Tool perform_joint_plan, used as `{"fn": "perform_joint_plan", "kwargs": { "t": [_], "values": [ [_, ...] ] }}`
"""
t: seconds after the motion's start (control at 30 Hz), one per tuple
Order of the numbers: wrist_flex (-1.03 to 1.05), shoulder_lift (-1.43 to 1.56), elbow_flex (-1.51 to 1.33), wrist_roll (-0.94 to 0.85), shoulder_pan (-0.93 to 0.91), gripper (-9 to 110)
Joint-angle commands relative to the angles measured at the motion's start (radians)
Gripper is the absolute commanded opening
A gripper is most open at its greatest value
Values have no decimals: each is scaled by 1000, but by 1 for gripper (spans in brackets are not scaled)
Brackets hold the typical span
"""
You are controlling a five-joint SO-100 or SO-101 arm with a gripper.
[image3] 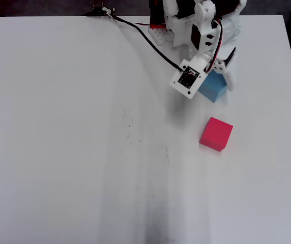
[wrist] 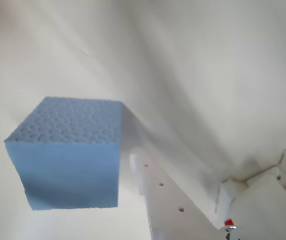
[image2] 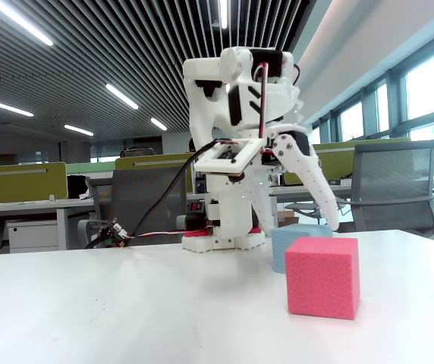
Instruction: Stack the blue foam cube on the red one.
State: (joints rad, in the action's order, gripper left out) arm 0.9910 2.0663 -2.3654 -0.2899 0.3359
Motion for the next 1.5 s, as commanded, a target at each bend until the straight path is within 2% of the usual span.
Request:
{"fn": "perform_joint_plan", "kwargs": {
  "t": [0.0, 0.47, 0.77, 1.03, 1.47],
  "values": [
    [-34, -21, 6, 0, 14, 35],
    [-138, -83, -20, 17, 43, 25],
    [-89, -44, 15, 52, 51, 23],
    [21, -32, 253, 127, 11, 22],
    [307, -173, 824, 287, -44, 21]
  ]
}}
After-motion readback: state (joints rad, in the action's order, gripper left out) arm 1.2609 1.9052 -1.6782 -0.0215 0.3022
